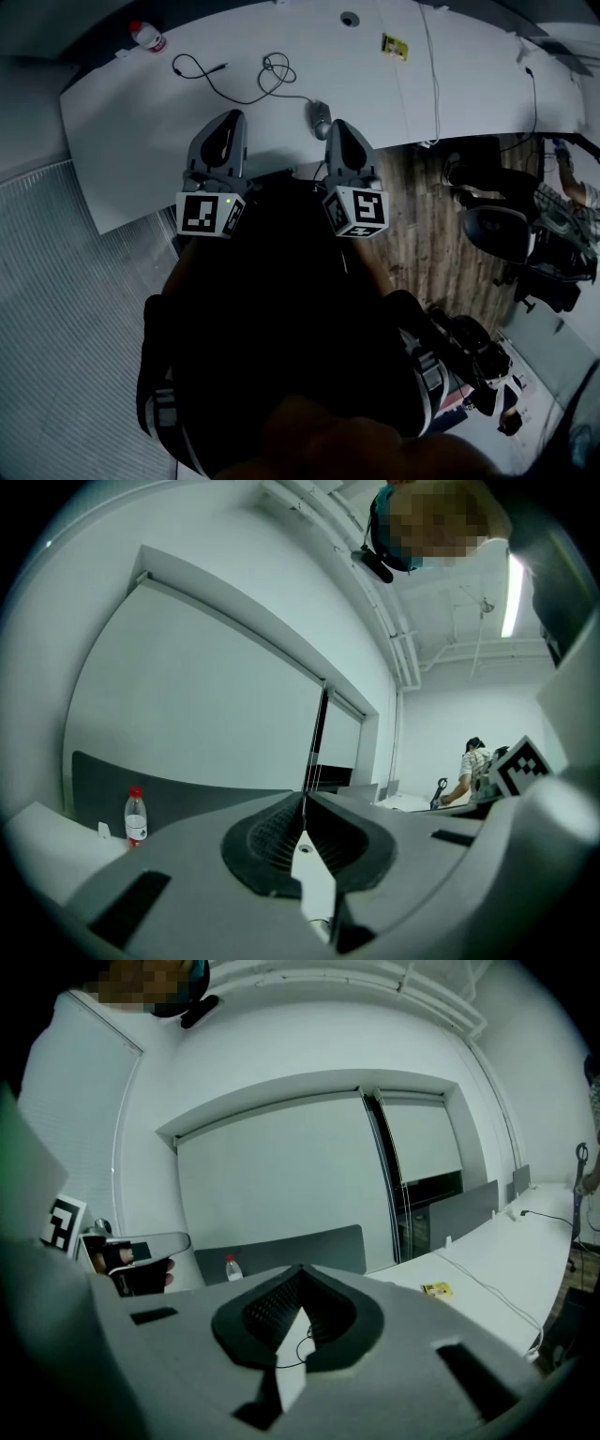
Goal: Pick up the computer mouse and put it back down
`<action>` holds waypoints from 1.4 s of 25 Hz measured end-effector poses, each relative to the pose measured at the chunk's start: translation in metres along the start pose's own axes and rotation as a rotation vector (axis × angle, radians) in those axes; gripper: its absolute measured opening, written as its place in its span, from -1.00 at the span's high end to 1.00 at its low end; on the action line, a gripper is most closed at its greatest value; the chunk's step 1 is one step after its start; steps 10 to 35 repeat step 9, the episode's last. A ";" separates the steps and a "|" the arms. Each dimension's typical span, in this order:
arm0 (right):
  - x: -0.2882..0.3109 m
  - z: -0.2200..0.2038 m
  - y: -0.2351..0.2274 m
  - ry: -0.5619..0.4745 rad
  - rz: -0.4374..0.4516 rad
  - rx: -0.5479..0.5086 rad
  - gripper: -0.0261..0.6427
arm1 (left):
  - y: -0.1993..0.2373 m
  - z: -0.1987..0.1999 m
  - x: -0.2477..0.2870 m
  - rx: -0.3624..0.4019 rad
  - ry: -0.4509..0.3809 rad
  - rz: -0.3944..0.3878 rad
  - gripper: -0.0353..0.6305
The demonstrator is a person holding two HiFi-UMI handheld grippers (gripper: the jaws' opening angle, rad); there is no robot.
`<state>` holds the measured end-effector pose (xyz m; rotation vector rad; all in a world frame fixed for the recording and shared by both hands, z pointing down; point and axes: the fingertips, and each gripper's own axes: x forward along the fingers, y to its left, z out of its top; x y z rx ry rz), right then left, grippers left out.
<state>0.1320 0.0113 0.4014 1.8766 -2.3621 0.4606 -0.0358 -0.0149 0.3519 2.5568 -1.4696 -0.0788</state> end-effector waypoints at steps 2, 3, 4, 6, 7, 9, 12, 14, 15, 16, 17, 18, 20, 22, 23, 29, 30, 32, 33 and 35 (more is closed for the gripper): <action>0.000 0.000 -0.002 0.004 0.001 -0.005 0.92 | -0.001 -0.001 0.001 -0.003 0.006 -0.001 0.86; 0.000 0.001 -0.002 0.003 0.002 -0.005 0.92 | -0.002 -0.001 0.002 -0.003 0.005 -0.002 0.86; 0.000 0.003 -0.002 0.000 0.004 -0.005 0.92 | -0.002 -0.001 0.002 -0.002 0.004 -0.002 0.86; 0.001 0.007 -0.002 -0.006 0.008 -0.003 0.92 | -0.002 -0.001 0.003 -0.003 0.005 -0.001 0.86; 0.001 0.007 -0.002 -0.006 0.009 -0.003 0.92 | -0.002 -0.001 0.004 -0.004 0.005 -0.001 0.86; 0.002 0.007 -0.004 -0.004 0.010 -0.005 0.92 | -0.002 0.001 0.006 -0.004 0.001 -0.001 0.86; 0.002 0.007 -0.004 -0.004 0.010 -0.005 0.92 | -0.002 0.001 0.006 -0.004 0.001 -0.001 0.86; 0.002 0.007 -0.004 -0.004 0.010 -0.005 0.92 | -0.002 0.001 0.006 -0.004 0.001 -0.001 0.86; 0.002 0.007 -0.004 -0.004 0.010 -0.005 0.92 | -0.002 0.001 0.006 -0.004 0.001 -0.001 0.86; 0.002 0.007 -0.004 -0.004 0.010 -0.005 0.92 | -0.002 0.001 0.006 -0.004 0.001 -0.001 0.86; 0.002 0.007 -0.004 -0.004 0.010 -0.005 0.92 | -0.002 0.001 0.006 -0.004 0.001 -0.001 0.86; 0.002 0.007 -0.004 -0.004 0.010 -0.005 0.92 | -0.002 0.001 0.006 -0.004 0.001 -0.001 0.86; 0.002 0.007 -0.004 -0.004 0.010 -0.005 0.92 | -0.002 0.001 0.006 -0.004 0.001 -0.001 0.86; 0.002 0.007 -0.004 -0.004 0.010 -0.005 0.92 | -0.002 0.001 0.006 -0.004 0.001 -0.001 0.86; 0.002 0.007 -0.004 -0.004 0.010 -0.005 0.92 | -0.002 0.001 0.006 -0.004 0.001 -0.001 0.86; 0.002 0.007 -0.004 -0.004 0.010 -0.005 0.92 | -0.002 0.001 0.006 -0.004 0.001 -0.001 0.86; 0.002 0.007 -0.004 -0.004 0.010 -0.005 0.92 | -0.002 0.001 0.006 -0.004 0.001 -0.001 0.86; 0.002 0.007 -0.004 -0.004 0.010 -0.005 0.92 | -0.002 0.001 0.006 -0.004 0.001 -0.001 0.86; 0.002 0.007 -0.004 -0.004 0.010 -0.005 0.92 | -0.002 0.001 0.006 -0.004 0.001 -0.001 0.86; 0.002 0.007 -0.004 -0.004 0.010 -0.005 0.92 | -0.002 0.001 0.006 -0.004 0.001 -0.001 0.86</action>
